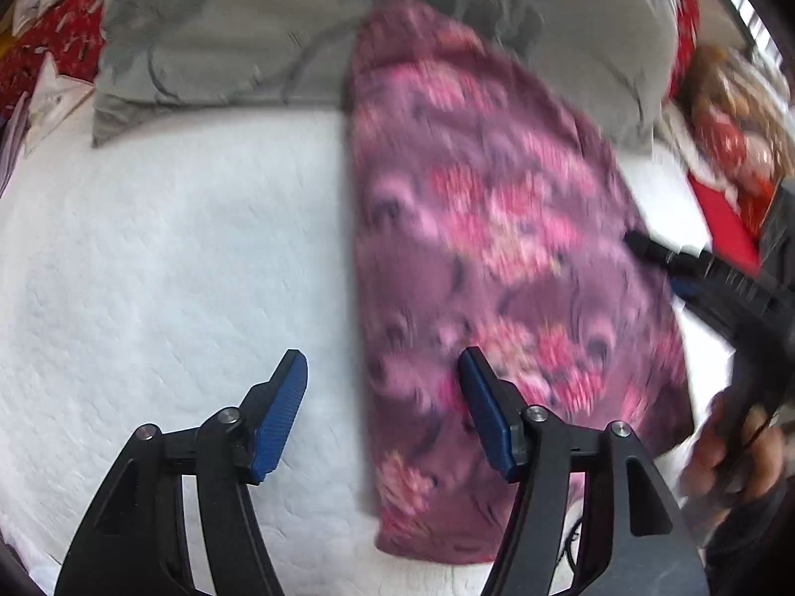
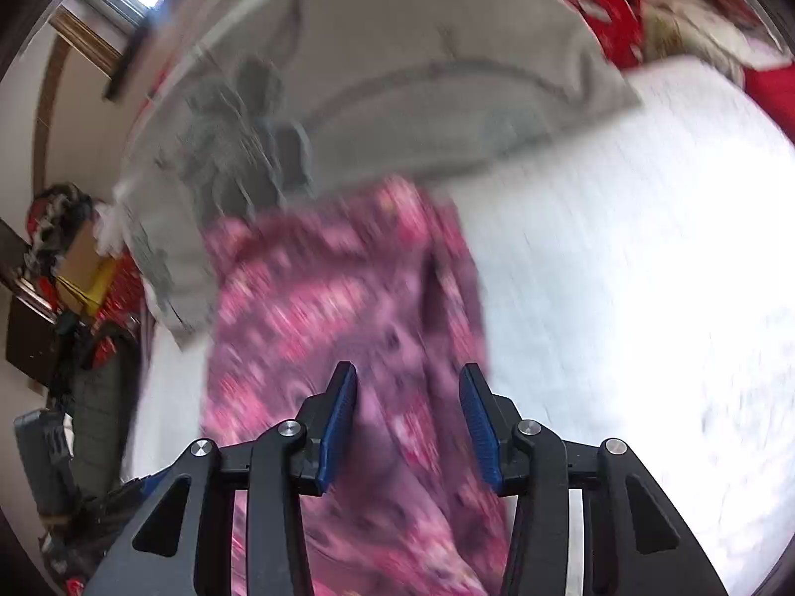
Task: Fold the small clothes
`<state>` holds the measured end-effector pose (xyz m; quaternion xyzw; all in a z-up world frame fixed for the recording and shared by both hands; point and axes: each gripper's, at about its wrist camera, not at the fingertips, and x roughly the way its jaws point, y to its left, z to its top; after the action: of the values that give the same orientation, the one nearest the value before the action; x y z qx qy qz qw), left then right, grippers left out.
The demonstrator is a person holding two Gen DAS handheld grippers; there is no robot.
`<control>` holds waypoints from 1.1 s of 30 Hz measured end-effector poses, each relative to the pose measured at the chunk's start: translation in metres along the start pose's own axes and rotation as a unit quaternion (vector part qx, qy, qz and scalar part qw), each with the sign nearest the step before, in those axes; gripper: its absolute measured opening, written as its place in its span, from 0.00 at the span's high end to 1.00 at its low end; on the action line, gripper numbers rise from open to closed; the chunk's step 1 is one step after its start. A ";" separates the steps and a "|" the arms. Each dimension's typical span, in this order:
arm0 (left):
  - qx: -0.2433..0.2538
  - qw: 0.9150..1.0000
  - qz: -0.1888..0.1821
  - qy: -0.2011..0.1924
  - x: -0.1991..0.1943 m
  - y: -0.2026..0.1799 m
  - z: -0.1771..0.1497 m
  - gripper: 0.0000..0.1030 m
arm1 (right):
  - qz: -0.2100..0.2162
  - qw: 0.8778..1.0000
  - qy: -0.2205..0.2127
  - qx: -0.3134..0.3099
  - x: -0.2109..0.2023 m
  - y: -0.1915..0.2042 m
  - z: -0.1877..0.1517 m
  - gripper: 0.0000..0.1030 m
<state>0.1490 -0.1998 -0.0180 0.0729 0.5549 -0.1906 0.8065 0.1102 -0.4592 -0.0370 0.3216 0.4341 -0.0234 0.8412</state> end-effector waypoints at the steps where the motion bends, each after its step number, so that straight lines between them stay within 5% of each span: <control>1: 0.002 1.000 0.006 -0.010 -0.003 -0.004 -0.006 0.39 | 0.006 1.000 -0.006 0.006 -0.004 0.001 -0.002 0.91; 4: 0.008 1.000 0.012 -0.011 -0.004 -0.004 -0.005 0.38 | 0.030 0.998 -0.049 0.012 -0.025 0.002 -0.005 0.94; 8: -0.015 1.000 0.005 0.002 0.003 -0.016 0.002 0.39 | -0.034 0.999 0.006 -0.021 0.000 0.000 -0.010 0.93; 12: -0.016 1.000 0.006 0.002 0.000 -0.012 0.000 0.38 | 0.011 1.000 0.006 0.015 -0.019 -0.005 -0.013 0.73; 15: -0.012 1.000 0.010 0.003 -0.002 -0.012 0.003 0.38 | 0.004 1.000 0.017 -0.001 -0.028 -0.004 -0.028 0.64; 17: -0.014 1.000 0.012 0.008 -0.003 -0.014 0.003 0.39 | -0.012 0.999 0.026 -0.015 -0.033 -0.002 -0.045 0.70; 18: -0.016 1.000 0.011 0.014 -0.004 -0.015 0.002 0.39 | -0.012 0.999 0.026 -0.015 -0.033 -0.002 -0.045 0.90; 23: -0.003 1.000 0.001 0.019 -0.017 -0.016 -0.016 0.33 | 0.027 0.998 -0.043 -0.034 -0.070 0.014 -0.053 0.94; 25: 0.009 0.999 0.013 0.044 -0.001 -0.016 -0.024 0.31 | 0.013 0.999 -0.032 -0.029 -0.062 0.008 -0.058 0.94; 28: -0.013 0.997 -0.023 0.066 0.002 -0.003 -0.027 0.32 | -0.030 0.999 0.035 -0.003 -0.032 -0.013 -0.068 0.91; 32: -0.059 0.995 -0.077 0.030 -0.021 0.019 0.004 0.32 | -0.007 1.000 -0.014 0.020 -0.051 -0.007 -0.045 0.81; 33: -0.066 0.995 -0.078 0.020 -0.023 0.020 0.014 0.32 | -0.001 0.999 -0.026 0.021 -0.053 -0.005 -0.038 0.72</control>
<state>0.1623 -0.1806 0.0066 -0.0199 0.5865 -0.2148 0.7807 0.0489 -0.4548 -0.0160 0.3381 0.4121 -0.0422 0.8450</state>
